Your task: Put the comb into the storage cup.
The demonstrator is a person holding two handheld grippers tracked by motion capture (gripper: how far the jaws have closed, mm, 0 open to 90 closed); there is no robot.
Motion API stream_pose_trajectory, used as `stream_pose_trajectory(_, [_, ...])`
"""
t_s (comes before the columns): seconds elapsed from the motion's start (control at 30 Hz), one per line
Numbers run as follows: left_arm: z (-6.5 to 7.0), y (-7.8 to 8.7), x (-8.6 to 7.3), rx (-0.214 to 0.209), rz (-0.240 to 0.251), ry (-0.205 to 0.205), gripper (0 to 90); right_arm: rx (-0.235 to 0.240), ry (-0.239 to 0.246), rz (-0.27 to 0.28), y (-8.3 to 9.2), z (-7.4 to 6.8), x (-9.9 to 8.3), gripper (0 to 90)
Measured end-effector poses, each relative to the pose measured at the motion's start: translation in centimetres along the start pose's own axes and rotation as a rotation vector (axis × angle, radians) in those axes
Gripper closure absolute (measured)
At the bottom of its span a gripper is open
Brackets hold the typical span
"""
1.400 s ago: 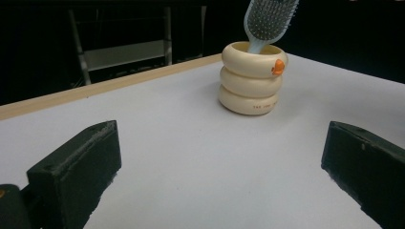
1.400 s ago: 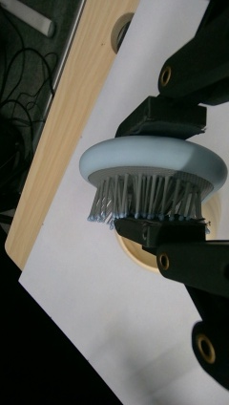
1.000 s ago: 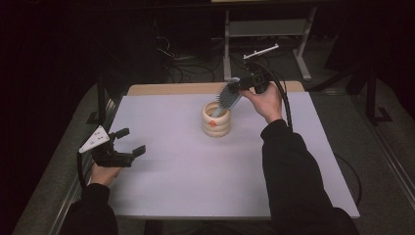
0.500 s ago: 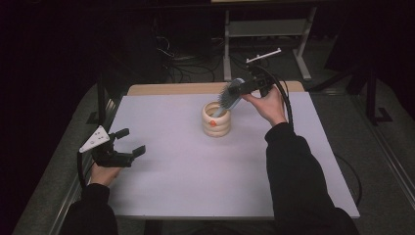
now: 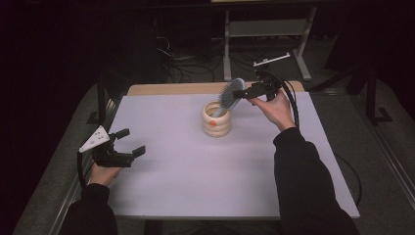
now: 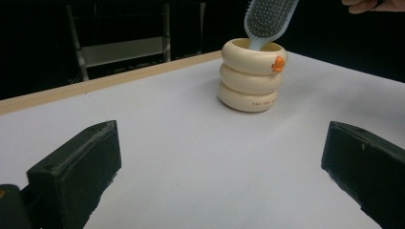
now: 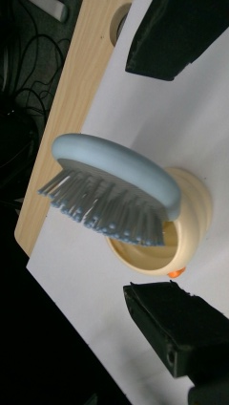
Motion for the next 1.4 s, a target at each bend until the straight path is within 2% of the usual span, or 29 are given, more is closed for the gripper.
stream_pose_trajectory(0.1, [0.1,0.0,0.0,-0.004,-0.002,-0.001,0.0,0.028,-0.01,0.005,0.4,0.2,-0.5,0.0])
stream_pose_trajectory(0.33, [0.1,-0.1,-0.1,-0.008,-0.006,0.007,0.0,0.022,0.003,0.024,1.7,1.0,-1.4,0.0])
stream_pose_trajectory(0.6, [0.1,0.0,-0.3,-0.009,-0.015,0.006,0.0,0.035,0.022,0.035,3.2,0.9,-2.4,0.0])
stream_pose_trajectory(0.67, [0.1,-0.1,-0.3,-0.011,-0.018,0.006,0.0,0.032,0.036,0.033,3.5,0.9,-2.8,0.0])
stream_pose_trajectory(0.97, [0.1,0.0,-0.3,-0.013,-0.02,0.005,0.0,0.048,0.029,0.05,4.4,1.4,-4.5,0.0])
stream_pose_trajectory(1.13, [0.1,0.1,-0.3,-0.013,-0.02,0.005,0.0,0.045,0.046,0.058,4.9,1.2,-5.2,0.0])
stream_pose_trajectory(1.4, [0.3,-0.1,-0.6,-0.008,-0.045,-0.022,0.0,0.056,0.059,0.061,5.1,0.8,-6.5,0.0])
Point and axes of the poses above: each handheld gripper's, and its own axes: y roughly backward along the jaws, x roughly out of its top, z roughly to its right, the point moved 8 cm from there along -y, roughly forward along the jaws, and after that the axes turned 1 degree about -x, right-handed, at the moved point
